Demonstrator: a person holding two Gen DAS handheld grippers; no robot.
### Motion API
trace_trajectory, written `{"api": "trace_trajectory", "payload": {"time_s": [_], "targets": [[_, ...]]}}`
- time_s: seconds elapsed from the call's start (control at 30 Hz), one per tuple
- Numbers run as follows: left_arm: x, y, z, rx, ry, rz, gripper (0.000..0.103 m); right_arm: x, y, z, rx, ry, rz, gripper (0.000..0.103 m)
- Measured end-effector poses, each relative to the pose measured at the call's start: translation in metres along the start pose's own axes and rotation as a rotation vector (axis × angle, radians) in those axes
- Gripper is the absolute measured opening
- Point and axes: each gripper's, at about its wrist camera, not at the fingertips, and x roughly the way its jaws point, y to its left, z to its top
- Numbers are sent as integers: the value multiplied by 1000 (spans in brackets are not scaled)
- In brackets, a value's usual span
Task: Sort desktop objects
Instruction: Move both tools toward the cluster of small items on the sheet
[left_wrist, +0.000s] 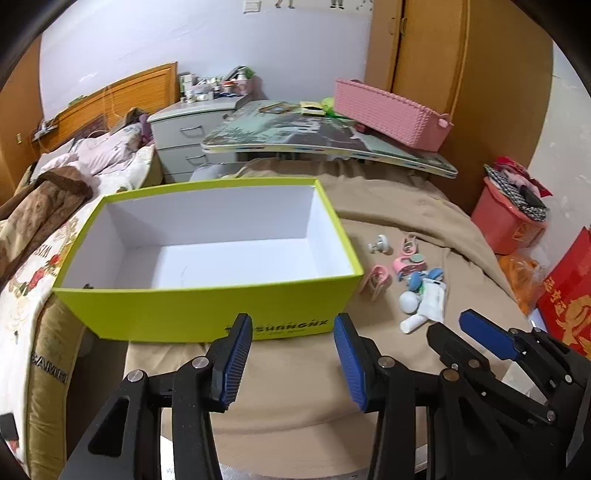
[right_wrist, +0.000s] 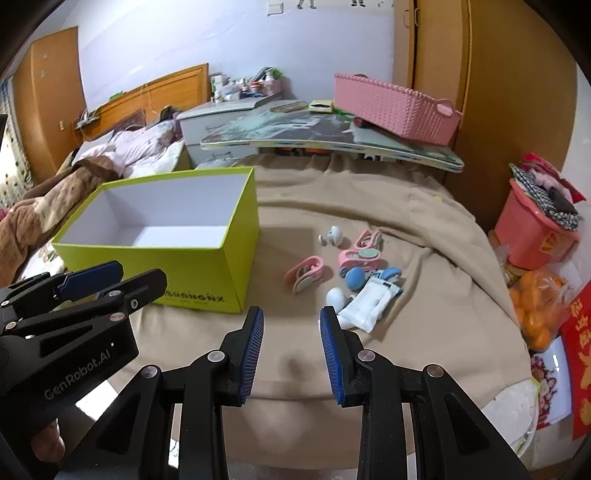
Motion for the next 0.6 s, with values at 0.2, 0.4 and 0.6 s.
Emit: {"api": "trace_trajectory", "payload": {"time_s": [0.2,0.4,0.6], "targets": [[2,-8,10,18,-3,13,47,0,-7,7,22,-8,10,33],[3,-12,10,-16,-4,49,47,6,-16,12,21,-6,43,33],[5,-12,8,-21,7,91,47,12,-19,9,30,-3,83,33]]}}
